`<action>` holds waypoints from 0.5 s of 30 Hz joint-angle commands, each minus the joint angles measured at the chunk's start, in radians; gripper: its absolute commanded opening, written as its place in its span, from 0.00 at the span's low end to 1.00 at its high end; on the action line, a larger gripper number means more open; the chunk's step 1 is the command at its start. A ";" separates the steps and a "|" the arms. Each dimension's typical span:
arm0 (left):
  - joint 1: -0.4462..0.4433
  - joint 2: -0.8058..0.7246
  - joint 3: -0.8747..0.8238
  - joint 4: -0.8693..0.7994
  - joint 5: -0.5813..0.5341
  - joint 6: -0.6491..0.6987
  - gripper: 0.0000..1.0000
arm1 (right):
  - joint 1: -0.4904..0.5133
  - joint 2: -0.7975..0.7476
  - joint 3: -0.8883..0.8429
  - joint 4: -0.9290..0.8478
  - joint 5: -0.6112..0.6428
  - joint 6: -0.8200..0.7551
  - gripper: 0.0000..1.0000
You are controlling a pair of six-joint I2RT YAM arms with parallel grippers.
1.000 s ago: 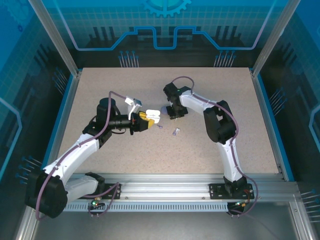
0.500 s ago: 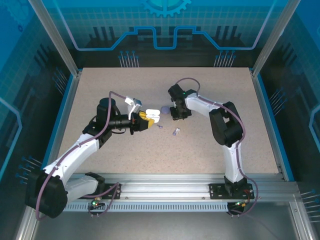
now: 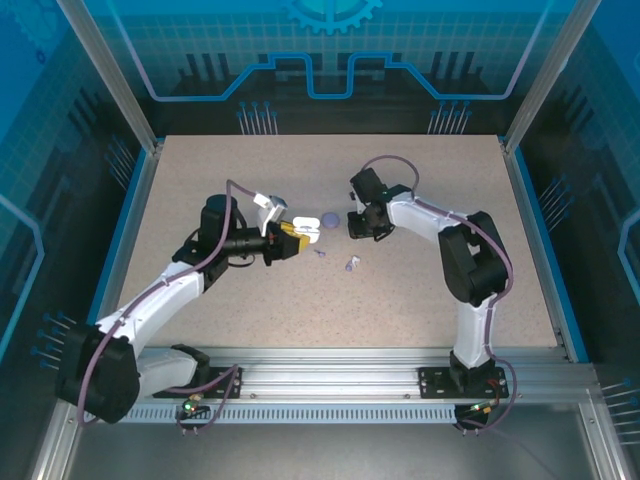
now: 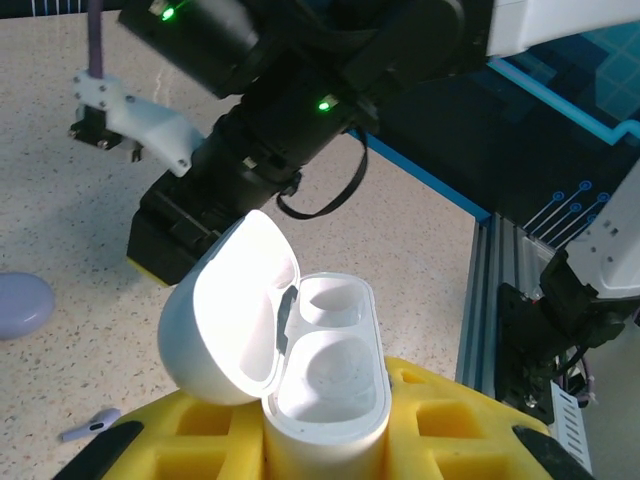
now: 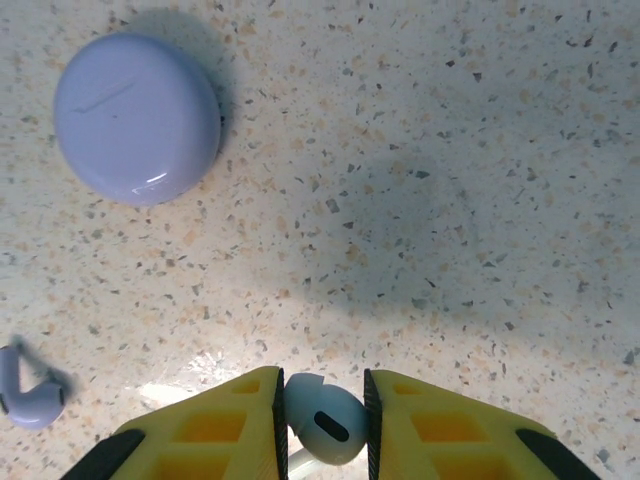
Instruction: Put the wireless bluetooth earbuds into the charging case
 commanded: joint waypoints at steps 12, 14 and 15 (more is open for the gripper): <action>0.005 0.109 -0.037 0.158 -0.049 -0.092 0.05 | -0.020 -0.257 -0.116 0.115 -0.055 -0.006 0.26; 0.006 0.120 -0.034 0.158 -0.045 -0.095 0.05 | -0.020 -0.290 -0.127 0.122 -0.063 -0.006 0.26; 0.005 0.124 -0.033 0.159 -0.043 -0.096 0.05 | -0.018 -0.308 -0.131 0.126 -0.066 -0.006 0.26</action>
